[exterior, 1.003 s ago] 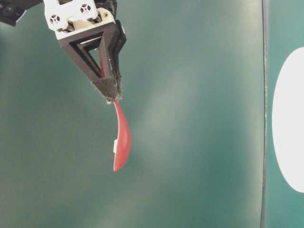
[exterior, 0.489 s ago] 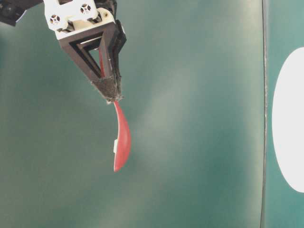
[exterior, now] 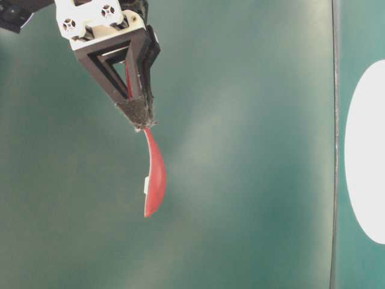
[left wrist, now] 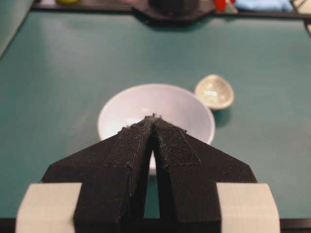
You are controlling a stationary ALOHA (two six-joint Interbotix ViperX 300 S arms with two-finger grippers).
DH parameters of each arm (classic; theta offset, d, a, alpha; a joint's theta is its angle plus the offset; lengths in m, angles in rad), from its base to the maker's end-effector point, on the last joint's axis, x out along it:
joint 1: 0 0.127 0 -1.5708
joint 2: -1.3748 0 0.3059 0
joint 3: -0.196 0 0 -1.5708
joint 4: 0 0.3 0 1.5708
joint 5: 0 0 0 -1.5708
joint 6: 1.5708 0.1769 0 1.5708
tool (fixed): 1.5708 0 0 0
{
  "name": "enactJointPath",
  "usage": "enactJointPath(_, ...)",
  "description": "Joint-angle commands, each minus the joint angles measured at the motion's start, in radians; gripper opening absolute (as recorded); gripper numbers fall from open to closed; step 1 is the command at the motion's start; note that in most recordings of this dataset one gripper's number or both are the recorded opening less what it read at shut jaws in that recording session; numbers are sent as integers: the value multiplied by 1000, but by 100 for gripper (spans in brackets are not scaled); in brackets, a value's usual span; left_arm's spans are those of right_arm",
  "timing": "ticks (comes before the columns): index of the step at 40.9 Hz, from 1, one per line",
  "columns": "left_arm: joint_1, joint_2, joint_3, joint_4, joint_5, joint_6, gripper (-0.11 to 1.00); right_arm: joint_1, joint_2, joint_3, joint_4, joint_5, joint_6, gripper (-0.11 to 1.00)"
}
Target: Scoop the yellow hexagonal prism block from the bowl with a spoon using the right arm.
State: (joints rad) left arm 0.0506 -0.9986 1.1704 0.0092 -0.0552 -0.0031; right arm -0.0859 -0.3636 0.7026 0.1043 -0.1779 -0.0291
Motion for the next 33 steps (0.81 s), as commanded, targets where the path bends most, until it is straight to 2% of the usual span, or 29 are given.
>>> enactJointPath(1,2,5,-28,3,-9,-2,4,0,-21,-14,-2,-9,3,25)
enactJointPath(33,0,5,-28,3,-5,-3,4,-2,-20,-12,0,8,5,25)
